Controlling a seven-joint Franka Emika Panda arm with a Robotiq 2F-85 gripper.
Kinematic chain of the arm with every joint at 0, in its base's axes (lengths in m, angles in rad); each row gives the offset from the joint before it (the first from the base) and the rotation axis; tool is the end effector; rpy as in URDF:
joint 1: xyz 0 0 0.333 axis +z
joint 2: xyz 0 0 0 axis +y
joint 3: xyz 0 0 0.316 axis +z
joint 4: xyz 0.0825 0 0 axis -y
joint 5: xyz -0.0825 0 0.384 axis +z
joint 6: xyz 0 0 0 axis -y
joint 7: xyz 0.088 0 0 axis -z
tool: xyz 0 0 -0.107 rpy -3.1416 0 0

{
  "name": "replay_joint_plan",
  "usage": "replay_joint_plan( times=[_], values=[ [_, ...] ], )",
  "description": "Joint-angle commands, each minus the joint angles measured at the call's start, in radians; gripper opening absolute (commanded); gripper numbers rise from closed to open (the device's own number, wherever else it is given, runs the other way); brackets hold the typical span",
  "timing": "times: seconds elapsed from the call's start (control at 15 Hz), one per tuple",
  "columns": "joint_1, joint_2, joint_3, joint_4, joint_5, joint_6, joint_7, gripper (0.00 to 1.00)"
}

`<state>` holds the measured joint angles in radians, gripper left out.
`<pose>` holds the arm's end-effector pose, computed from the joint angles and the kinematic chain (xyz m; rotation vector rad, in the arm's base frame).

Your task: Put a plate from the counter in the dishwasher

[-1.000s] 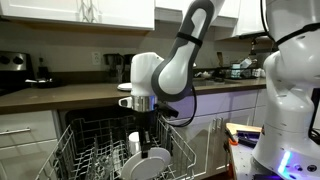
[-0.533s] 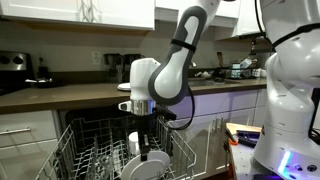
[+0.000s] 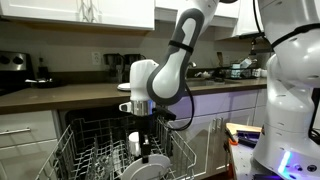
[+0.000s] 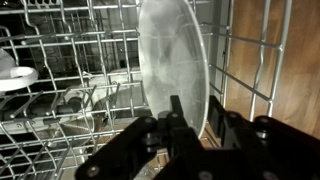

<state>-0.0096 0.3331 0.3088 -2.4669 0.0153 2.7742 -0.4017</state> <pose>0.4520 0.1479 0.1690 -2.8668 -0.9998 0.0085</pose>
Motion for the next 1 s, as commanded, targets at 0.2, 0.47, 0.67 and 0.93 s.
replay_joint_plan(
  times=[0.2,0.47,0.67,0.93],
  values=[
    [0.044,-0.173,-0.018,-0.044,0.011,-0.137,0.067,0.82],
    [0.108,-0.277,-0.048,-0.054,-0.018,-0.216,0.143,1.00],
    [0.130,-0.251,-0.064,-0.024,0.001,-0.217,0.118,1.00],
    [0.143,-0.285,-0.069,-0.039,0.000,-0.228,0.132,1.00]
  ],
)
